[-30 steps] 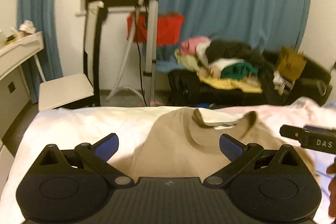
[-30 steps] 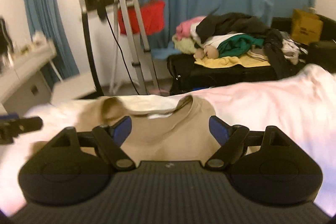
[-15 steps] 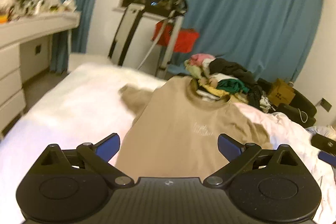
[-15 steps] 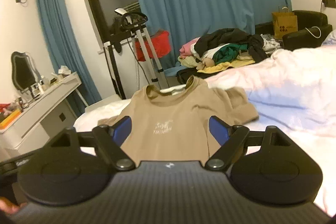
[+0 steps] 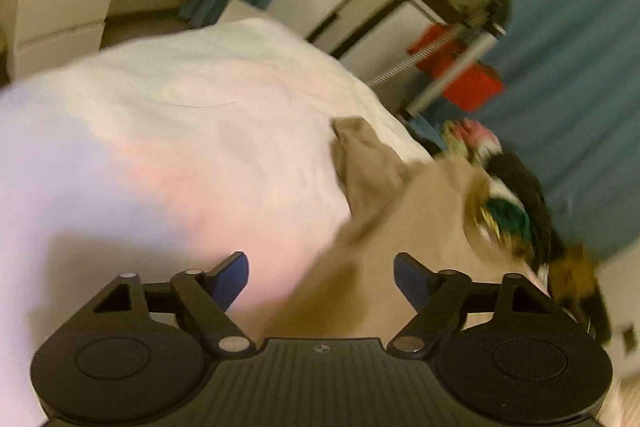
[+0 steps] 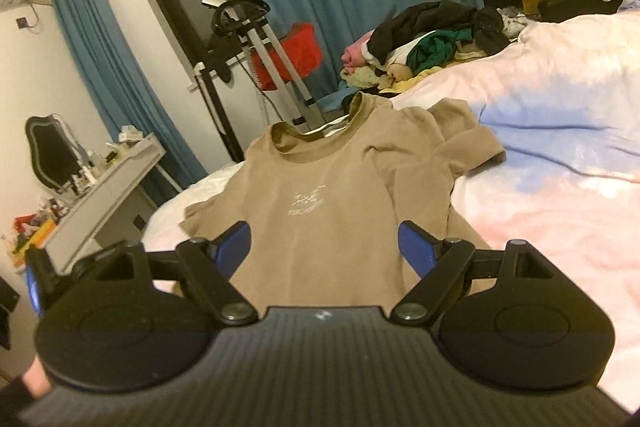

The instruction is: Fold clothes

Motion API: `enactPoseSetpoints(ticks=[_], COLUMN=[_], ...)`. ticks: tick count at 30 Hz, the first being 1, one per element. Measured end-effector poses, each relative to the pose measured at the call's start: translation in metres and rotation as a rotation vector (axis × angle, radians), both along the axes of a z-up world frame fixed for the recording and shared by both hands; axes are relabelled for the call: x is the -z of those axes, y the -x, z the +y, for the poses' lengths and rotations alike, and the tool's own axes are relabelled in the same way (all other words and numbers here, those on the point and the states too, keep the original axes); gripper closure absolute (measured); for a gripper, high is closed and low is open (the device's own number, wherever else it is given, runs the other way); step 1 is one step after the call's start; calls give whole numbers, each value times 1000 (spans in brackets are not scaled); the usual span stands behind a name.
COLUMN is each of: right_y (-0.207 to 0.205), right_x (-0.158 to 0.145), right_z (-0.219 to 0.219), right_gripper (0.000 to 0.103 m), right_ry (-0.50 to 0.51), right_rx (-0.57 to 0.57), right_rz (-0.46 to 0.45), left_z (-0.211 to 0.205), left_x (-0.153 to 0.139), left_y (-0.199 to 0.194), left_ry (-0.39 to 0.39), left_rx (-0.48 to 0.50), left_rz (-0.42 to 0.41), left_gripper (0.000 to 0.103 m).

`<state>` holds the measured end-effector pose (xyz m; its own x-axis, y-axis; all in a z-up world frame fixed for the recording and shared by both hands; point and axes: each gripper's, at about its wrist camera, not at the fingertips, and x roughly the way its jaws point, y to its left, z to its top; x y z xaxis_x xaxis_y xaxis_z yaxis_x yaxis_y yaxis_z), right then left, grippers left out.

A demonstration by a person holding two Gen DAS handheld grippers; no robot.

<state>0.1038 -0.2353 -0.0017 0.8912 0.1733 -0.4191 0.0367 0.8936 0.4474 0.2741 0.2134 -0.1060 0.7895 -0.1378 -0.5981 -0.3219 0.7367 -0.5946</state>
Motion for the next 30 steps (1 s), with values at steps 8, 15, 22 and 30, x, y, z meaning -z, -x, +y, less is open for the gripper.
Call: enactPoseSetpoints(ticks=[8,15,22,30], right_y=[-54,-82,-77,-65], right_x=[43,66,57,49], right_z=[1,17,27,19], right_gripper=[21,21,21,21], right_ry=[8,36,80,64], right_rx=[-10,-45,-54,-37], right_rz=[61,92,57,42], left_z=[1,-3,14,44], left_x=[20,9,-45,-81], left_y=[-113,-156,-162,-140], left_ry=[75,-59,-340,-400], left_rx=[71,96,42,-94], left_rz=[-69,-42,-6,-2], left_gripper=[41,93,95,49])
